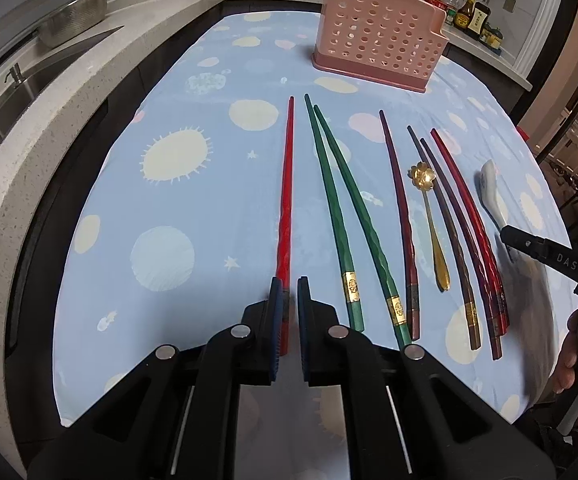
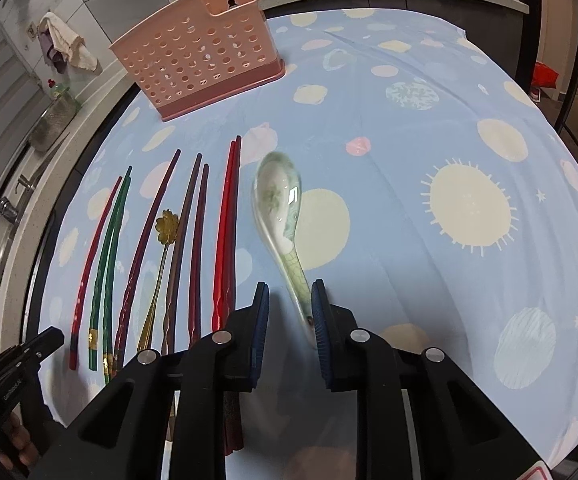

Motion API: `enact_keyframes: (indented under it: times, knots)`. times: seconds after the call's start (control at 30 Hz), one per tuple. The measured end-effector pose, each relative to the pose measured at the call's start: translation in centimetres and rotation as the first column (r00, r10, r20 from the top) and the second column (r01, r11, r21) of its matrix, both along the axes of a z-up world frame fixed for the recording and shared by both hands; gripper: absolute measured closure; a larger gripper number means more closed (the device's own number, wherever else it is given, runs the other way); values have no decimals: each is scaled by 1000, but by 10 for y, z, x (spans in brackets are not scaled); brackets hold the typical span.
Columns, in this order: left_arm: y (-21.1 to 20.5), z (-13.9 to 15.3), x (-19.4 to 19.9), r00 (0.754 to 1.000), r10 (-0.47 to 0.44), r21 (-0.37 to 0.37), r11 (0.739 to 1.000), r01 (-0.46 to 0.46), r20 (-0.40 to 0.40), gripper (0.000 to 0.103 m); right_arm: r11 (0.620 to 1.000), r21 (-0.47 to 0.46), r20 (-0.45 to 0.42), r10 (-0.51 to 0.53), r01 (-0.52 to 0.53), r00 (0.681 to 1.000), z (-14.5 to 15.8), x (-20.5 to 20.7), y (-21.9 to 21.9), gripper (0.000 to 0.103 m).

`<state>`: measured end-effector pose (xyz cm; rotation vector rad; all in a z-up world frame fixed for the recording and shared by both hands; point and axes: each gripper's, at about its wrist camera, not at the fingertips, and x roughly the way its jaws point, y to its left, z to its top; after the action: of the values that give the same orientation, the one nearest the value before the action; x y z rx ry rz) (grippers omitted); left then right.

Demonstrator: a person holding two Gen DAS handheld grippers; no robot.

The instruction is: Organize utensils

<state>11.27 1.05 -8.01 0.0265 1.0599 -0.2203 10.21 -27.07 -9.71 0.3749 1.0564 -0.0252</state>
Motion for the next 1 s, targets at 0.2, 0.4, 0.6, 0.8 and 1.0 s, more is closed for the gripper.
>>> enact_keyframes:
  times: [0.2,0.4,0.6,0.8,1.0]
  knots:
    - [-1,-2,0,1000,-3,2,1000,3,-7,96,1000,-13,-3,9,-9,1000,-1,-4,4,82]
    - [1,-7,-2,1000,1,-8,1000,-1,-24,96,996,-83,-3,36,-36,999,-2,-6,14,92]
    - [3,-12,-12,1000,-10,-43,999,9,-27,94,990,-129,1,50,-49,999,0,-11,21,92]
    - [10,-21,-11,999,20,-62,998,-22,-28,75,991,-128,9,50,-49,999,6,-14,23,92]
    - [9,-22,-10,1000,8,-50,999,-8,4,95,990,-131,14,53,-50,999,8,-17,25,92]
